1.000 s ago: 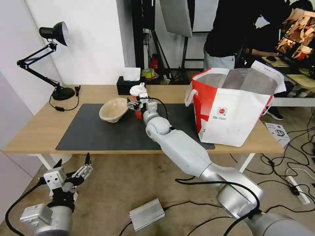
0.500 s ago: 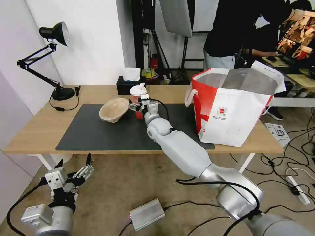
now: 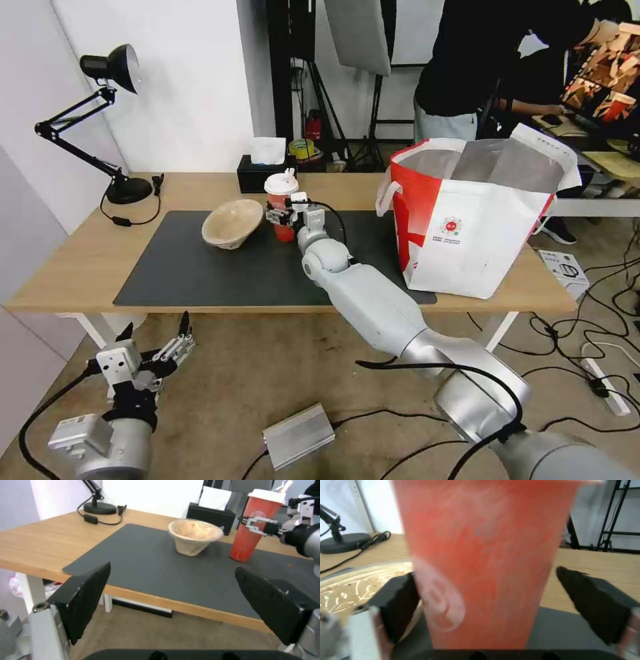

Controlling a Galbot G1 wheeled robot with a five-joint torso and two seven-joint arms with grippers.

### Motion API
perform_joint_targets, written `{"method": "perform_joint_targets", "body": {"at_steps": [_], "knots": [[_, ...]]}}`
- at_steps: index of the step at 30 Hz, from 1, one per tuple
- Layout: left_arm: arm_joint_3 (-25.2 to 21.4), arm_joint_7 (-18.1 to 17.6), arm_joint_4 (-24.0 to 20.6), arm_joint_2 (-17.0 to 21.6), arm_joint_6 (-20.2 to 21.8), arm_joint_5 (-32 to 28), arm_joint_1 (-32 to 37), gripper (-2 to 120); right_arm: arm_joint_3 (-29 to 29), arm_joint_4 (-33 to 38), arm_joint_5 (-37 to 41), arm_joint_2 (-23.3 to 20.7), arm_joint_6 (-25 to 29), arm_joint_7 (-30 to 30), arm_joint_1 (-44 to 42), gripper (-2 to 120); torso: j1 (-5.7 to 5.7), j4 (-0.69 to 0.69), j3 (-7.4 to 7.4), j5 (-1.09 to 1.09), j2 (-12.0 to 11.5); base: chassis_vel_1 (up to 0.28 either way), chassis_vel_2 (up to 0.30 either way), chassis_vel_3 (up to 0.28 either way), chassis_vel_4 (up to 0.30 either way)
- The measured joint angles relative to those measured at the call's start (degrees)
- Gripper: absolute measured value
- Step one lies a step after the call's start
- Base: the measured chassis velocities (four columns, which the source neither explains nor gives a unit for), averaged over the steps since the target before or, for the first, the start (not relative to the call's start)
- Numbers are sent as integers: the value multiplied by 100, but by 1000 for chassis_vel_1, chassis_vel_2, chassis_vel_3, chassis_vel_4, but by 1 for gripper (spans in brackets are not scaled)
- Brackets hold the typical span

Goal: Pick up the trash from the table and place it into the takeout bag.

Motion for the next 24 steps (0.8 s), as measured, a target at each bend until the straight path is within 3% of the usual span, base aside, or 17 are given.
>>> {"method": "perform_joint_targets", "body": {"at_steps": [9,13,17,24], "knots": [[56,3,8,3,1,-2,-18,100,13,50,-33,-2,53,-62,-89,56,0,0,0,0,0,0,0,0,0],[60,4,15,5,1,-1,-20,100,8,76,-34,-3,61,-62,-108,45,0,0,0,0,0,0,0,0,0],[65,5,15,6,2,7,-17,100,2,200,-39,-24,66,-48,-142,26,0,0,0,0,0,0,0,0,0],[51,6,7,-2,0,12,-10,100,-55,928,-37,-364,31,156,-276,11,0,1,0,0,0,0,0,0,0]]}}
